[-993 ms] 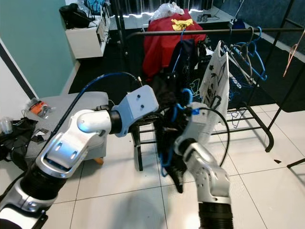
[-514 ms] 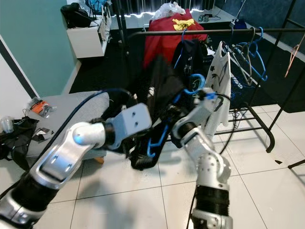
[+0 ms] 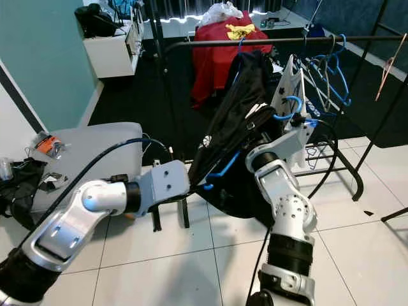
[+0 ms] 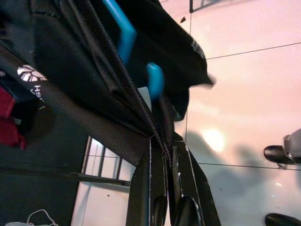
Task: Hang hanger
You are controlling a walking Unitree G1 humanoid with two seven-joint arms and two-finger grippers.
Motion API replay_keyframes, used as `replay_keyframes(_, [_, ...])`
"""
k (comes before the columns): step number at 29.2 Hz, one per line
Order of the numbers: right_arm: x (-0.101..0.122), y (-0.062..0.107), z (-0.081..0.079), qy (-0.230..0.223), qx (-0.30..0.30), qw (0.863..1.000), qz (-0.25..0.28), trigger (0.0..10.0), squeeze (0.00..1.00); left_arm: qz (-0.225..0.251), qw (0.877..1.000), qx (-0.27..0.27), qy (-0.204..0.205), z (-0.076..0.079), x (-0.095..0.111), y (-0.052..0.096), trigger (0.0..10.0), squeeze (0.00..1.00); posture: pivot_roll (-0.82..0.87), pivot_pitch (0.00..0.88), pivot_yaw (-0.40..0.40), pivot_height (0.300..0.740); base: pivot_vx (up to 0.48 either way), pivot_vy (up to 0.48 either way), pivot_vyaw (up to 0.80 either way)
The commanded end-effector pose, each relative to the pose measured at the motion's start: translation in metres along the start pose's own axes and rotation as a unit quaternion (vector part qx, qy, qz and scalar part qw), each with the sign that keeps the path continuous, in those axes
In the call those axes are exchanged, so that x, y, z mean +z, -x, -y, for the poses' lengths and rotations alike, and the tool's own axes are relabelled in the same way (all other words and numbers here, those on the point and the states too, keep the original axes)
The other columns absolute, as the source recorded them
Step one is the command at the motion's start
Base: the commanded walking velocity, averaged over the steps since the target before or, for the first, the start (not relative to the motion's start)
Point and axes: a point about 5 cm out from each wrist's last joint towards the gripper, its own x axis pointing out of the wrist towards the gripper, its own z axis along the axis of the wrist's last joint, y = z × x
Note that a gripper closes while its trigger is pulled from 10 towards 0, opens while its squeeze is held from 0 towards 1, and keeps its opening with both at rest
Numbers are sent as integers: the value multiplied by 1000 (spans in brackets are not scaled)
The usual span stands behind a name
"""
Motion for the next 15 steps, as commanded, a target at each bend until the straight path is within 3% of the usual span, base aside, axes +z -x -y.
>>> replay_keyframes(1, [4, -7, -20, -59, 27, 997, 42, 10000, 0, -17, 999, -34, 11, 9, -9, 5, 10000, 0, -16, 35, -7, 740, 0, 0, 0])
replay_keyframes(3, [5, -7, -18, -60, 22, 997, 47, 10000, 0, -9, 999, -40, 11, 11, -7, 5, 10000, 0, -16, 34, -8, 740, 0, 0, 0])
replay_keyframes(9, [16, -7, -7, 13, -12, 997, 81, 10000, 0, 57, 997, -51, 28, 12, 13, 11, 10000, 0, -13, 29, -12, 740, 0, 0, 0])
replay_keyframes(12, [15, -7, -7, 37, -8, 997, 73, 10000, 0, 82, 996, -26, 38, 5, 21, 10, 10000, 0, -12, 29, -13, 740, 0, 0, 0])
replay_keyframes(15, [3, -6, -17, 92, 25, 995, 37, 10000, 0, 91, 995, 4, 40, -6, 25, 5, 10000, 0, -17, 31, -11, 740, 0, 0, 0])
